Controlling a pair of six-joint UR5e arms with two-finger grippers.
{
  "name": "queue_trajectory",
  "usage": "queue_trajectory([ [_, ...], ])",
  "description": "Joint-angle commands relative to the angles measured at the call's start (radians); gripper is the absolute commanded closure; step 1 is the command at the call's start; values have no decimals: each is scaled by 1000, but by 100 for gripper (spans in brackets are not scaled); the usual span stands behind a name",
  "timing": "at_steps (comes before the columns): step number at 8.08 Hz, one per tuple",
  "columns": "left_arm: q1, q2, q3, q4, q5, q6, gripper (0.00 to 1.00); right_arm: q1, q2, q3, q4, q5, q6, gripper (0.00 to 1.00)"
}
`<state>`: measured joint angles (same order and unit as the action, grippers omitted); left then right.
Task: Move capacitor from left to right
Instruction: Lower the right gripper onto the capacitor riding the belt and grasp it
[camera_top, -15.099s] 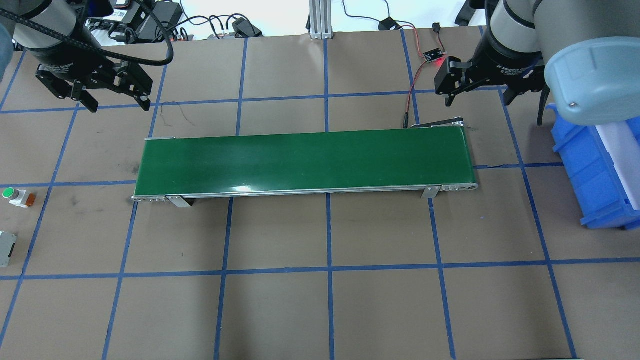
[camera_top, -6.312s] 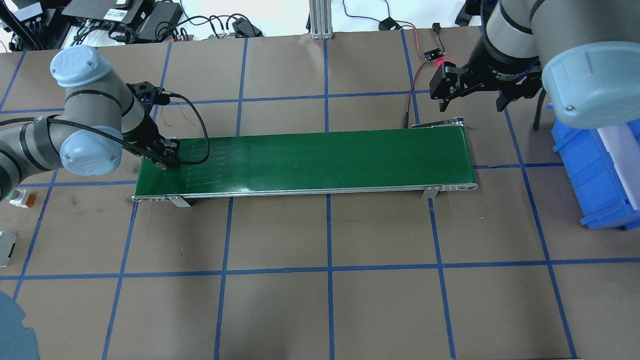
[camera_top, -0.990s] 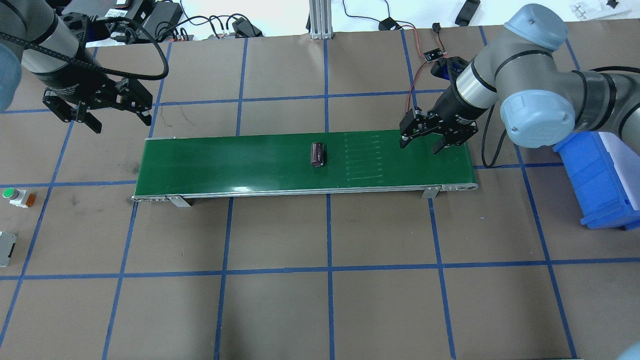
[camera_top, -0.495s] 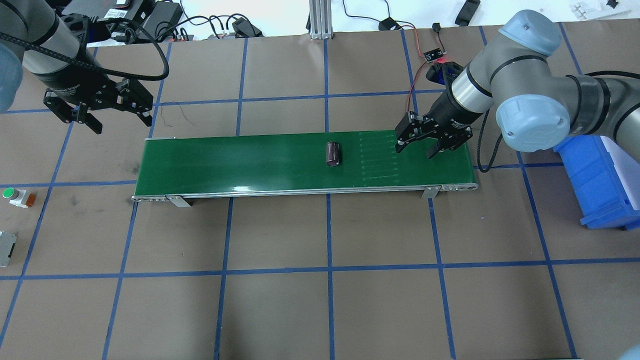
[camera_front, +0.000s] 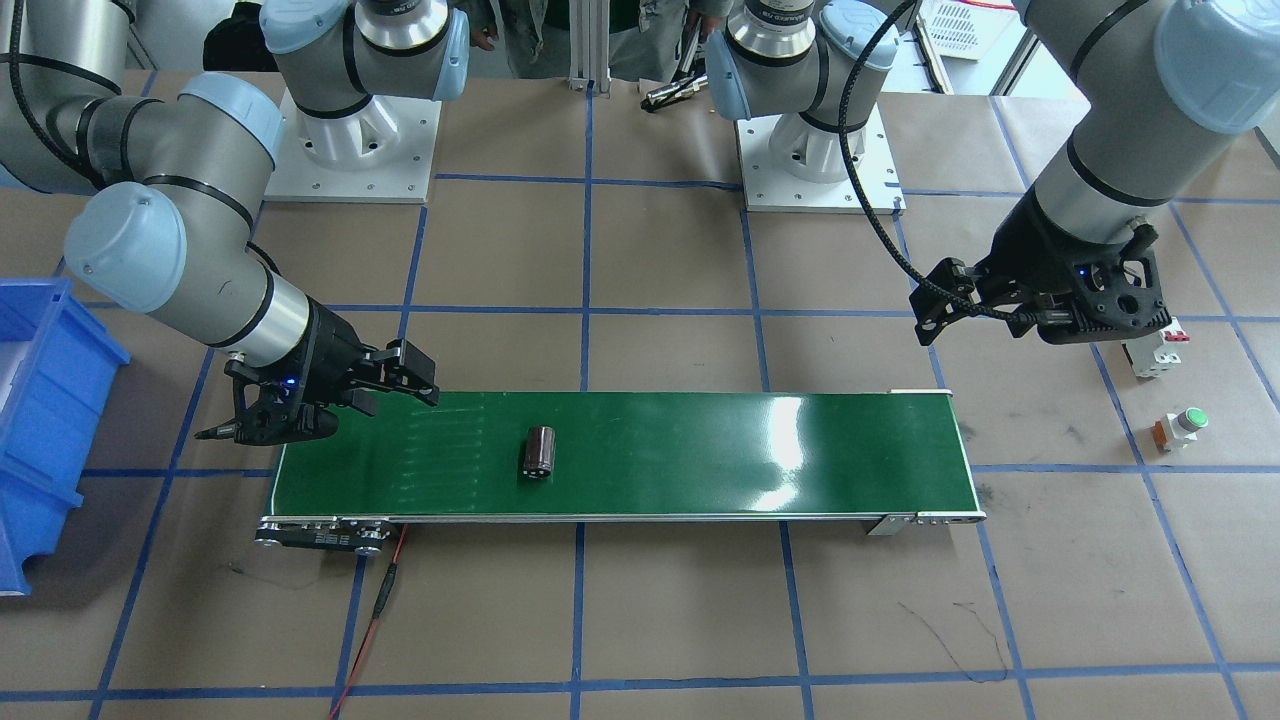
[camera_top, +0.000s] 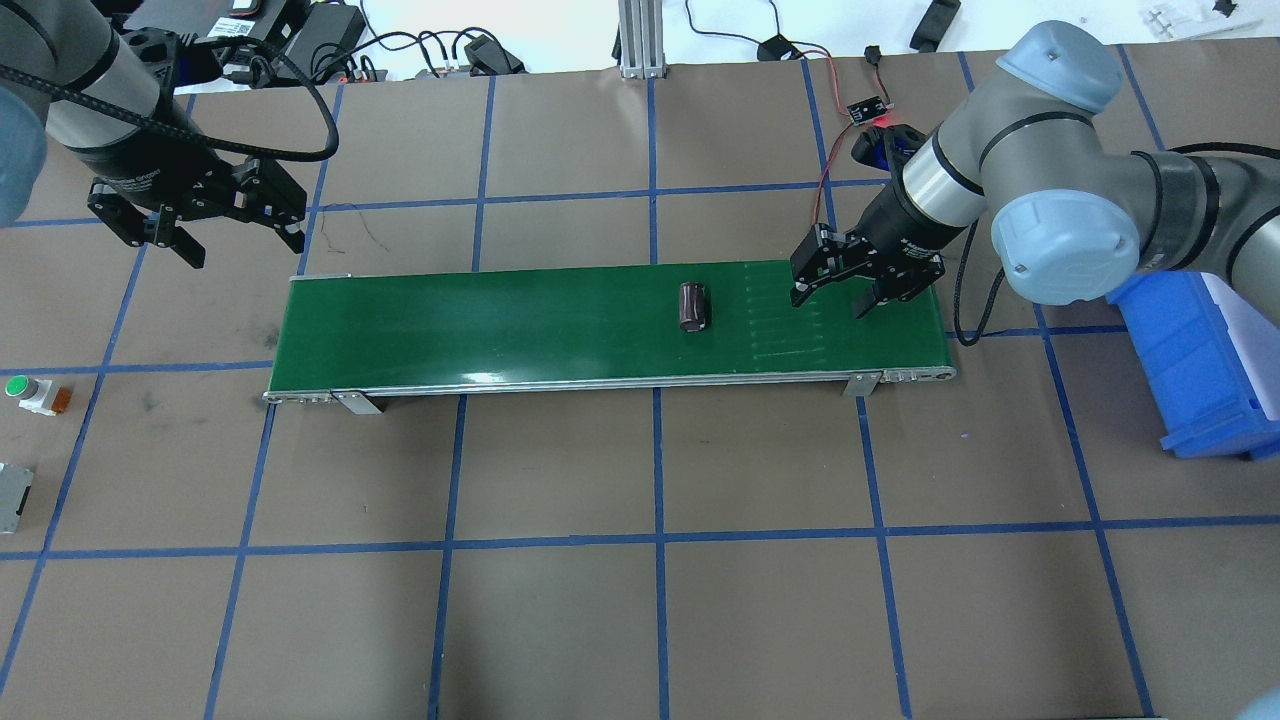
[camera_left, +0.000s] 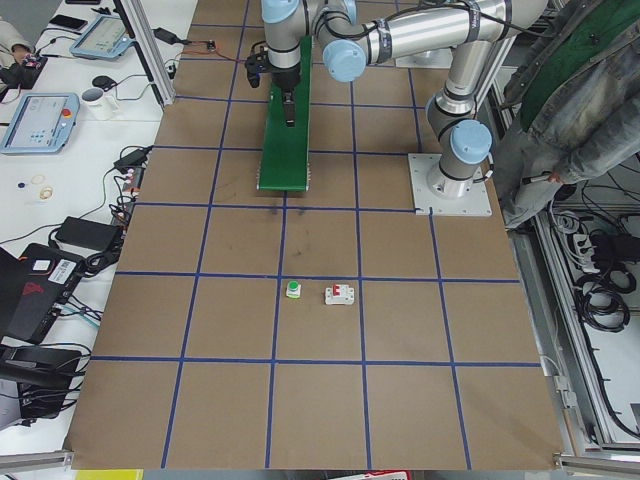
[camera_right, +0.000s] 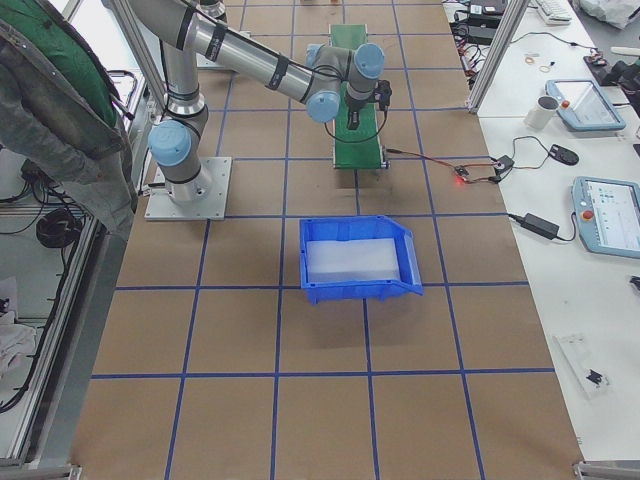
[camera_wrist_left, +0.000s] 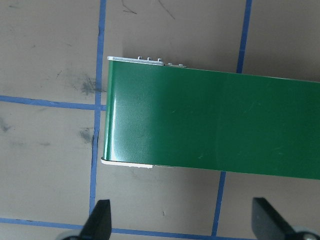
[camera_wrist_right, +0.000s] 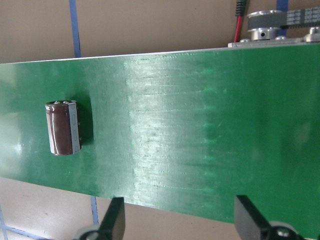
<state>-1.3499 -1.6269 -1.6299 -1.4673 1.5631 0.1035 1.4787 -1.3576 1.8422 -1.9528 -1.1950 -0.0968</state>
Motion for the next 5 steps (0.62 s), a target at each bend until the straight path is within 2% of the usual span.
queue_trajectory([
  [1,0,1,-2,1,0,-2,0,2,2,0,0,0,0,21],
  [3,-2,-1,-2,1,-64,-2,0,0,18,0,0,2,0,23],
  [5,-2,-1,1,2,-64,-1,0,0,18,0,-2,2,0,23],
])
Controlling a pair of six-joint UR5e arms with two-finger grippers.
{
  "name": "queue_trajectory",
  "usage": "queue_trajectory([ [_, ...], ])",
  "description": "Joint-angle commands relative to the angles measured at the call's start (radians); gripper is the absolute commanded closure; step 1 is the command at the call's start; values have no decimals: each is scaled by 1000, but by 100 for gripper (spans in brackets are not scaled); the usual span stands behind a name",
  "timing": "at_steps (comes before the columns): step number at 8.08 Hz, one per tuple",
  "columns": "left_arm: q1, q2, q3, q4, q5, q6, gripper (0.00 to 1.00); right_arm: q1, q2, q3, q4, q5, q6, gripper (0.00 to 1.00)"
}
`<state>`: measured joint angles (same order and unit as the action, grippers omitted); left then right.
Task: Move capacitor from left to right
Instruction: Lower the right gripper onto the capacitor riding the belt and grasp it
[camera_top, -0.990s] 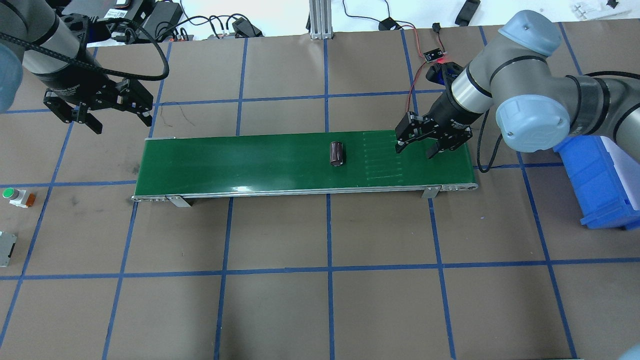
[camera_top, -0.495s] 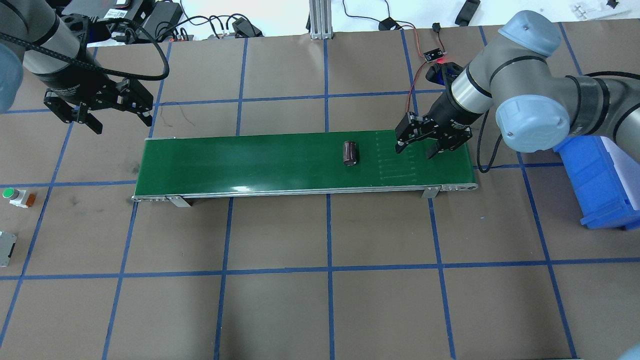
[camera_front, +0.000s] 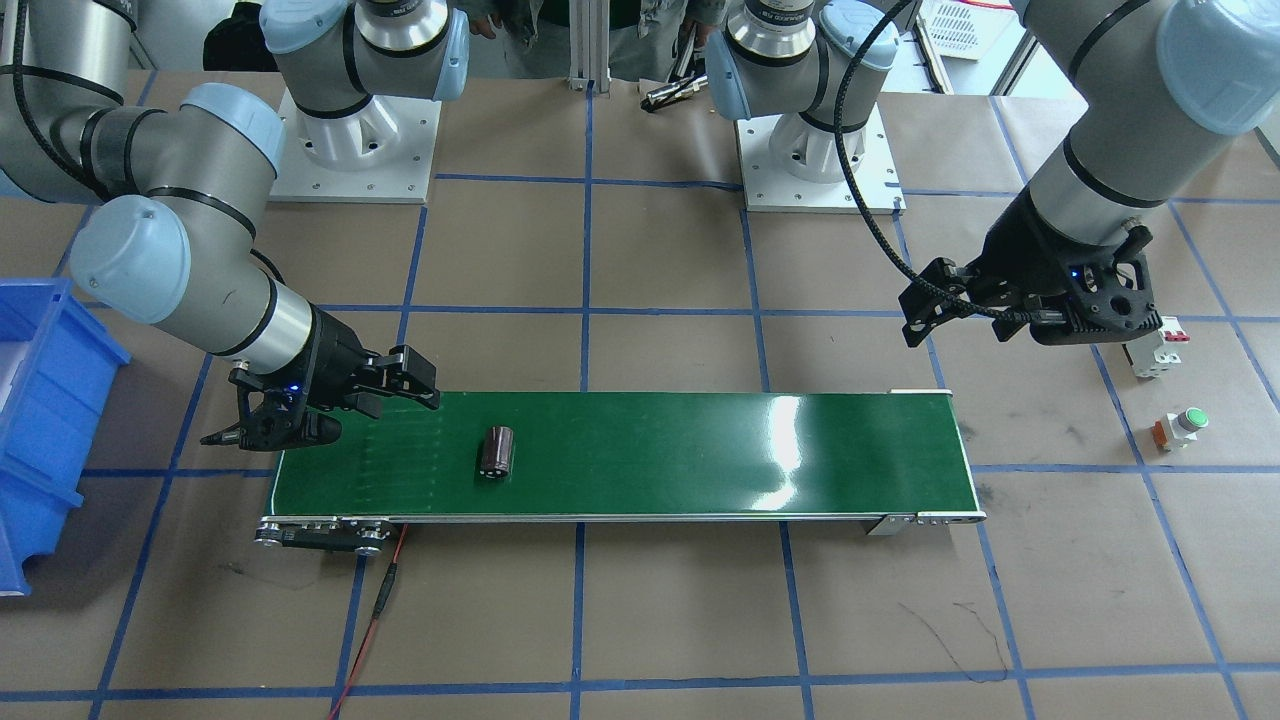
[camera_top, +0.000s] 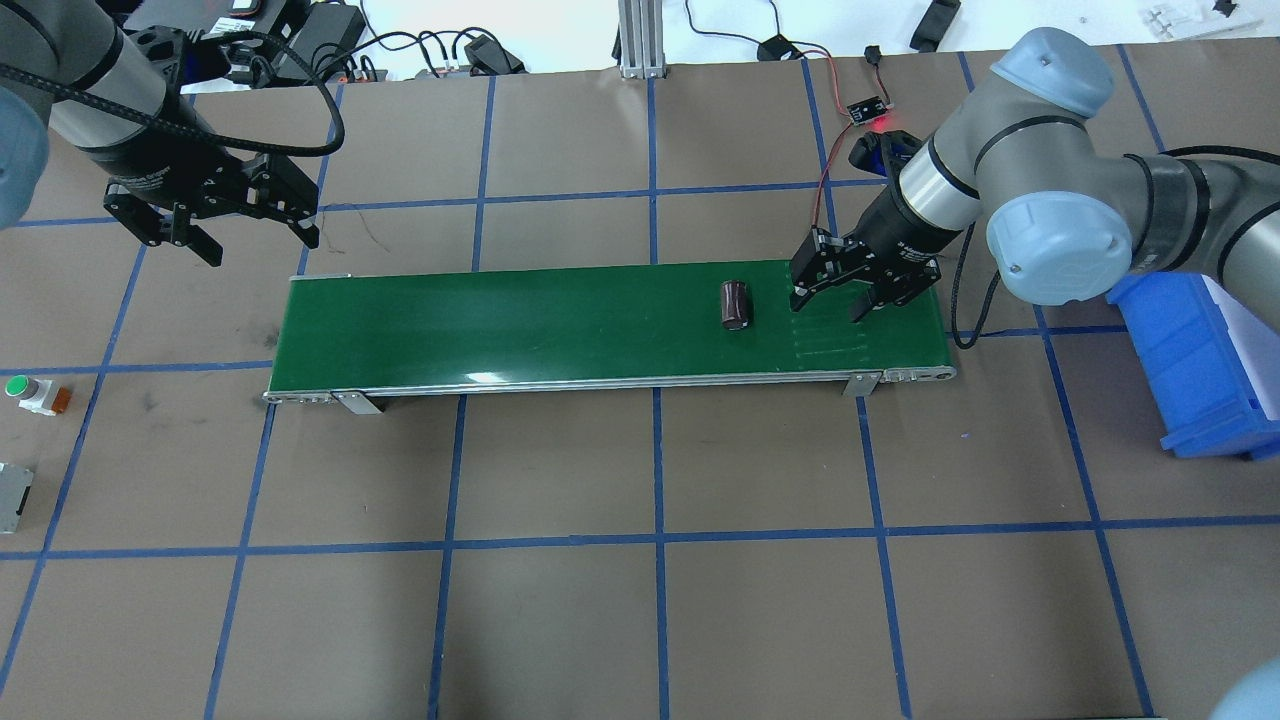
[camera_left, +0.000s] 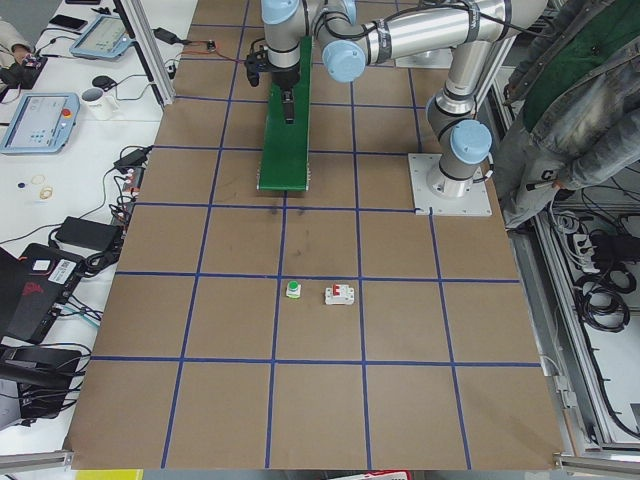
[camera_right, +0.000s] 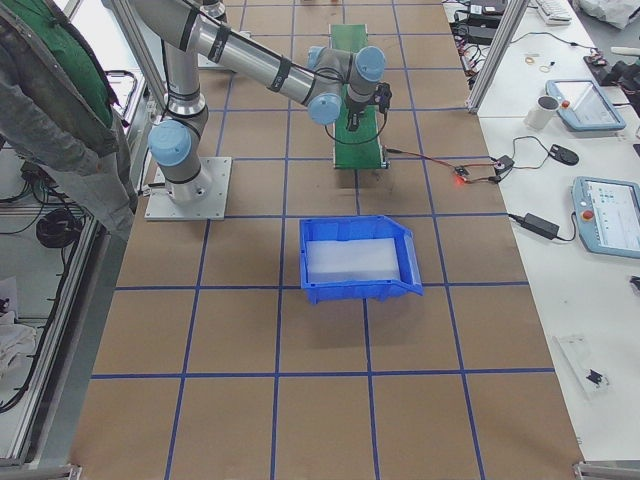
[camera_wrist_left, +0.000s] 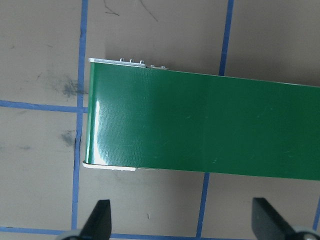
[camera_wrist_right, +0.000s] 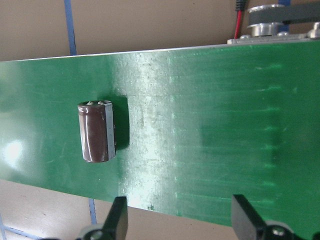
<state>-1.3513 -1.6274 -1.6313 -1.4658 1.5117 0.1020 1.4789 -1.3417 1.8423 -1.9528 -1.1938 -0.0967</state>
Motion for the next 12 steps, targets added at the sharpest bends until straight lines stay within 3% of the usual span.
queue_trajectory([
  [1,0,0,2,1,-13,1,0,1,3,0,-3,0,-3,23],
  [8,0,0,-1,5,-11,-1,0,1,67,-2,-90,0,0,24],
  [9,0,0,-1,5,-11,-1,0,0,87,-2,-93,-1,-3,30],
  [10,0,0,-1,5,-11,-1,0,0,105,-2,-103,-9,-3,46],
  [12,0,3,-1,5,-13,-1,0,0,115,-3,-130,-23,-5,67],
])
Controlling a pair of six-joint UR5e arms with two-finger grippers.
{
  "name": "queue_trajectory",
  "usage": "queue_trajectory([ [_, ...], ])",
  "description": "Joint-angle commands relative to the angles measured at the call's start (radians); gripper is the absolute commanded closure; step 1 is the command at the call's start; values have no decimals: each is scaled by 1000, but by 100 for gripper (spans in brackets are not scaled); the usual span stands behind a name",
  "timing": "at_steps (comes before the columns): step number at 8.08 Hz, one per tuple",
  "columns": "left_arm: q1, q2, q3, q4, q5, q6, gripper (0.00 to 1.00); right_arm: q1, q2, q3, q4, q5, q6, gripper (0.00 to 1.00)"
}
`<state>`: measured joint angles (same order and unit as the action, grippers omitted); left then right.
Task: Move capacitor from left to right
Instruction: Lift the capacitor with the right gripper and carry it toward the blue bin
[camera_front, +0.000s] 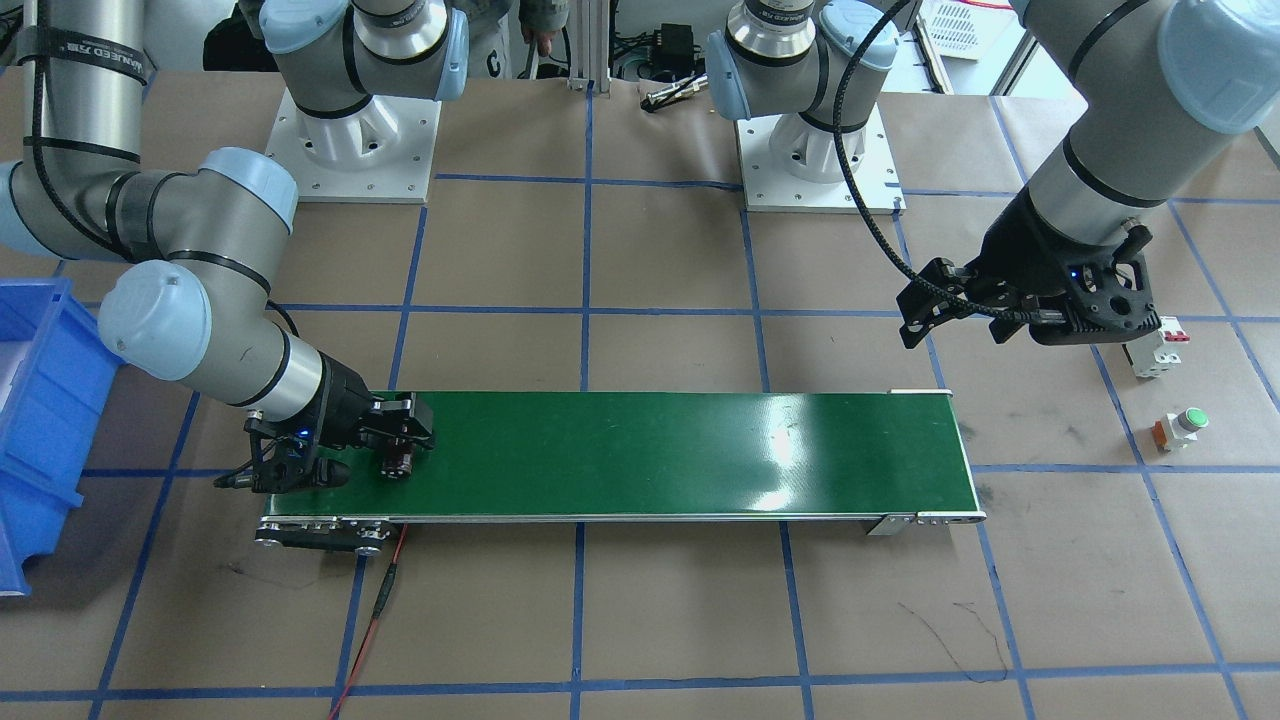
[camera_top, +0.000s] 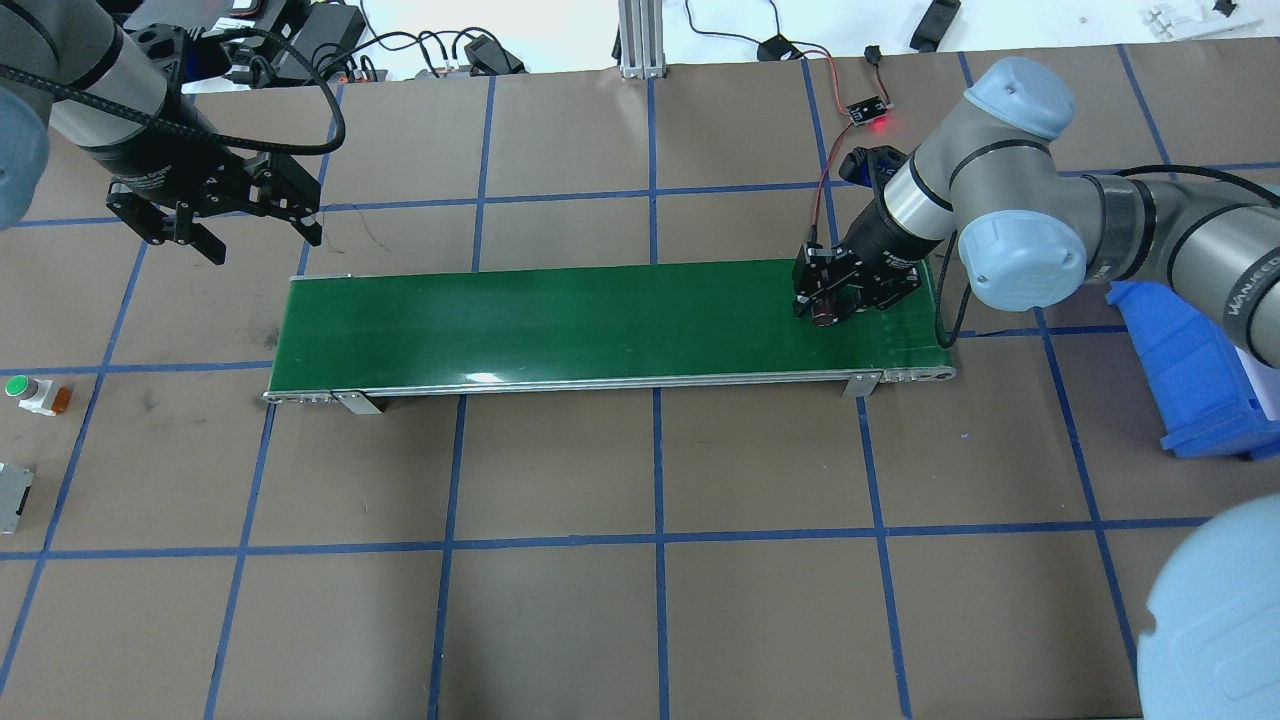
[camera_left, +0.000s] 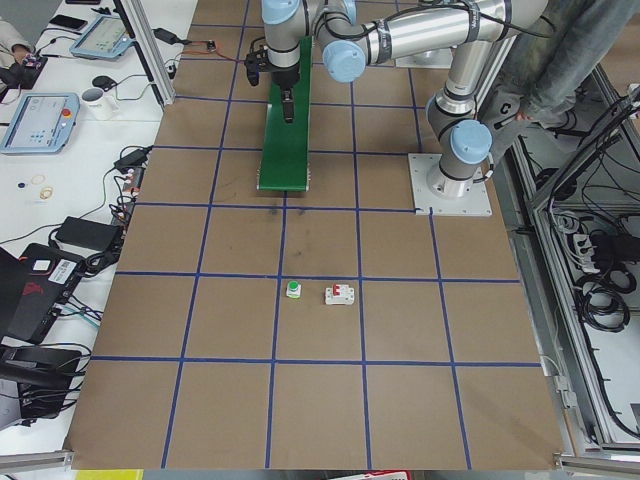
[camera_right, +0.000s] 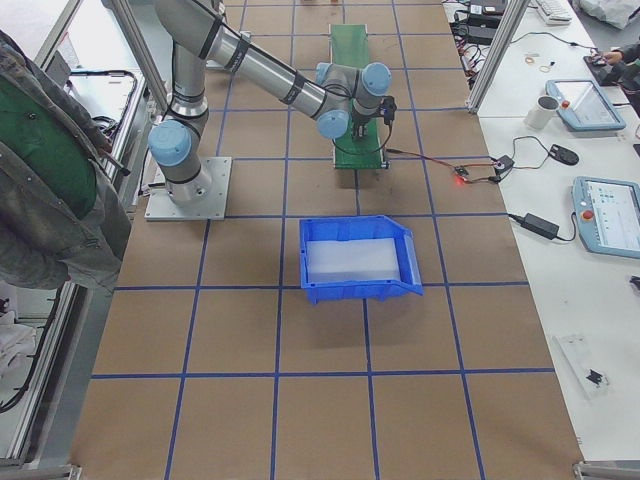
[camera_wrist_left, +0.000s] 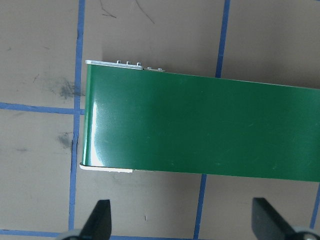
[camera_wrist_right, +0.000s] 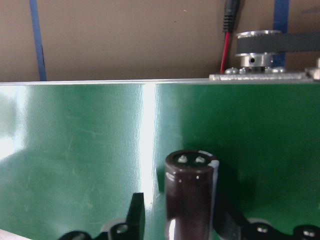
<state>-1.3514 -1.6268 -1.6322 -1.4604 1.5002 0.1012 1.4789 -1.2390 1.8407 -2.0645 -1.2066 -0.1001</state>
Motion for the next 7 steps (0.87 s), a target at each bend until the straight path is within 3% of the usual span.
queue_trajectory([
  [1,0,4,-2,0,-1,0,0,-2,9,-7,-19,-14,-3,84],
  [2,0,7,-2,0,-1,2,0,-2,0,-15,-14,-37,-6,100],
  [4,0,7,3,0,0,2,0,-6,-17,-50,-3,-60,5,100],
  [7,0,4,0,0,-5,0,0,-23,-135,-129,119,-296,-18,100],
])
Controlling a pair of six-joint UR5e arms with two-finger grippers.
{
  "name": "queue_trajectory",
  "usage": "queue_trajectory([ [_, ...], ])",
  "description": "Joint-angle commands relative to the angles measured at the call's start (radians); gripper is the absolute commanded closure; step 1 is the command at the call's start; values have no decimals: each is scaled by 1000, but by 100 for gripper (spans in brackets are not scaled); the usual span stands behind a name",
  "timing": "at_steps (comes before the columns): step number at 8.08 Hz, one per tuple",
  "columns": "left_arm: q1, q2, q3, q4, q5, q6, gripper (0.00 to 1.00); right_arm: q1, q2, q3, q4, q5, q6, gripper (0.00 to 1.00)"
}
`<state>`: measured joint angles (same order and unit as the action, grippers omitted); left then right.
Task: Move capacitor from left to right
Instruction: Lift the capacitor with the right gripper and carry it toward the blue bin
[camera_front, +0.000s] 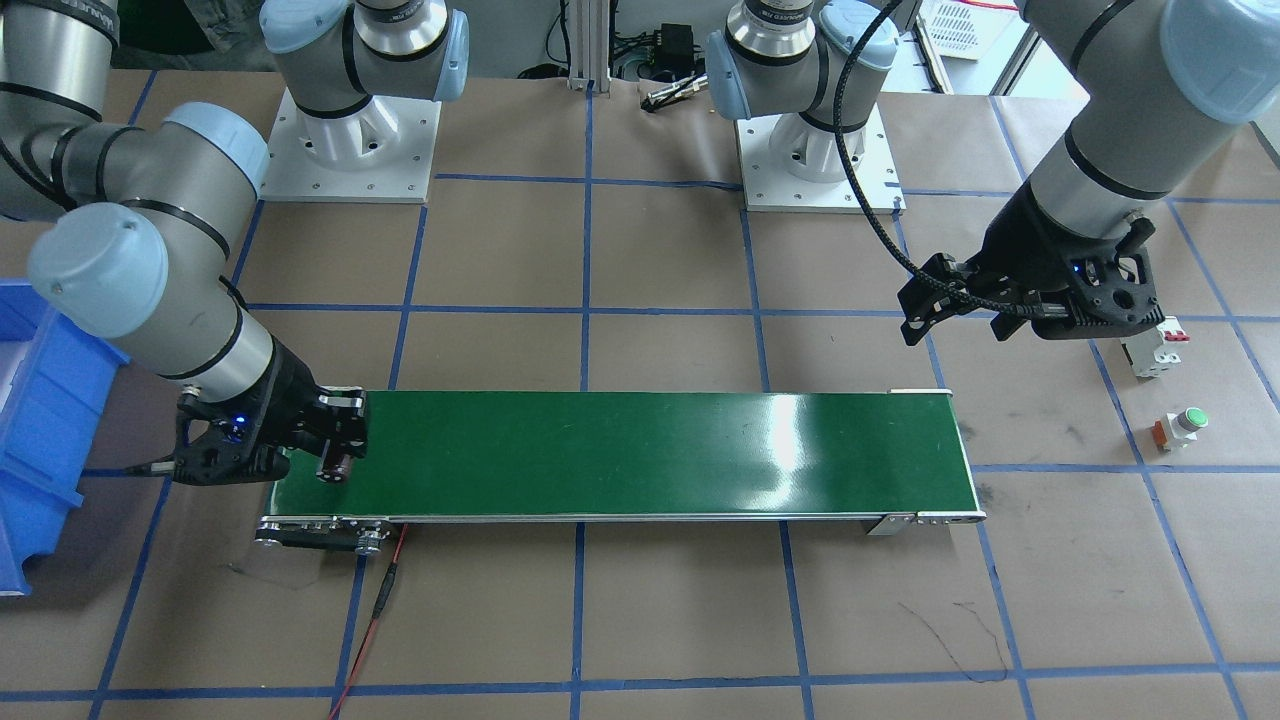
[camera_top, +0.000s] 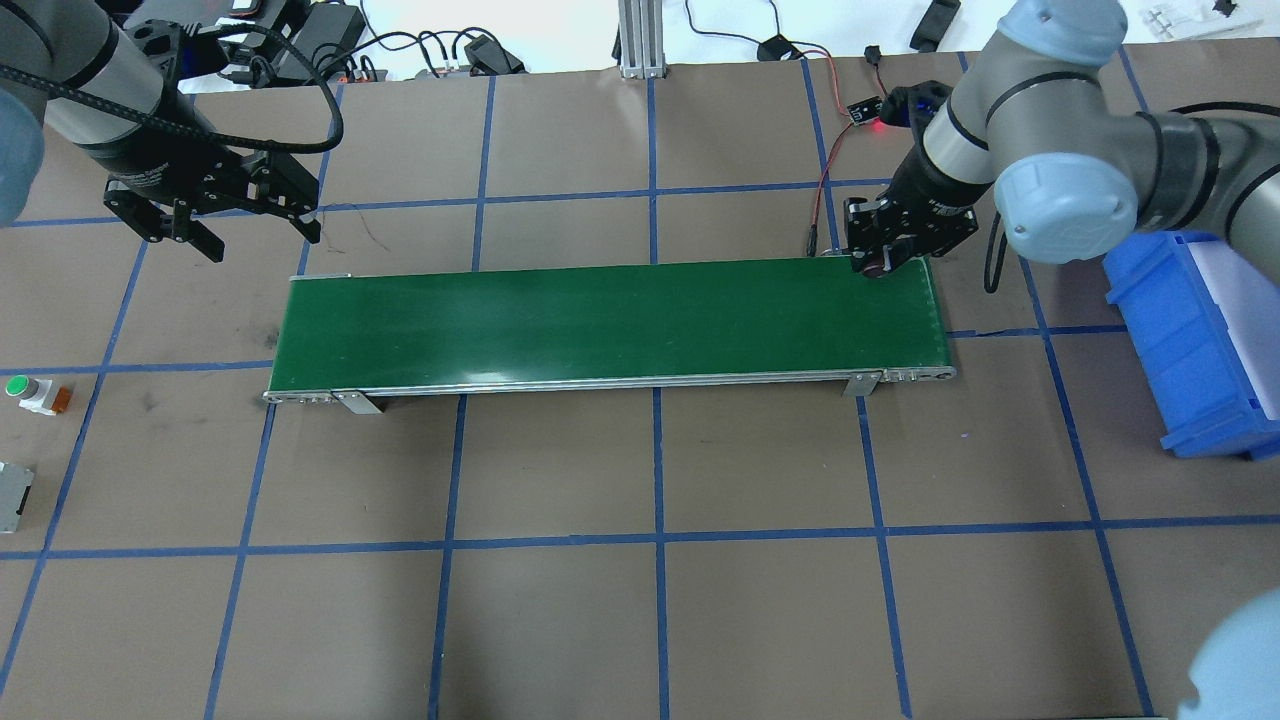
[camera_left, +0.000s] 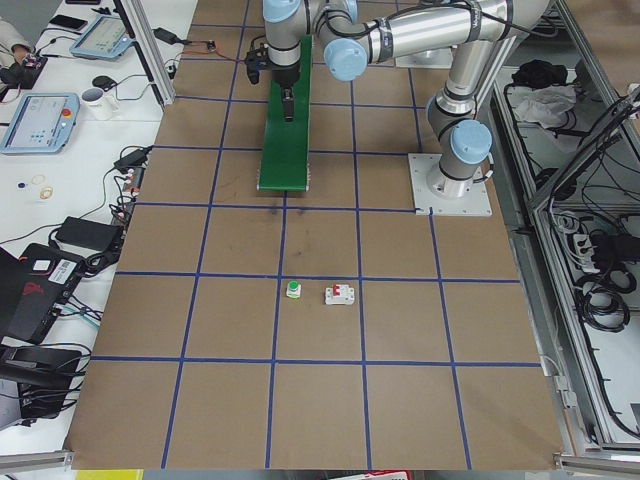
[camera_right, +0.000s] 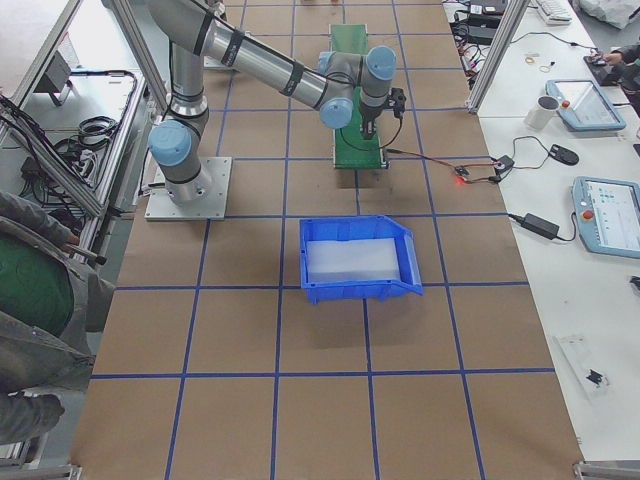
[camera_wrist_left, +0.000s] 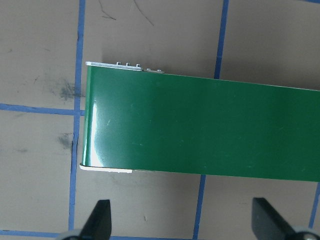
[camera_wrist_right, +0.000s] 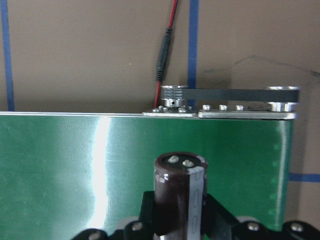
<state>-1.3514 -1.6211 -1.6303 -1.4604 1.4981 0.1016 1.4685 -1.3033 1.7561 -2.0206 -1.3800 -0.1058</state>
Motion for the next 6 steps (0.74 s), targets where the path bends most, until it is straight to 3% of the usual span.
queue_trajectory([
  [1,0,-3,-2,0,-2,-2,0,-34,-106,-58,107,-183,-46,100],
  [6,0,-8,-2,0,-2,-2,0,-412,-166,-93,219,-249,-487,100],
])
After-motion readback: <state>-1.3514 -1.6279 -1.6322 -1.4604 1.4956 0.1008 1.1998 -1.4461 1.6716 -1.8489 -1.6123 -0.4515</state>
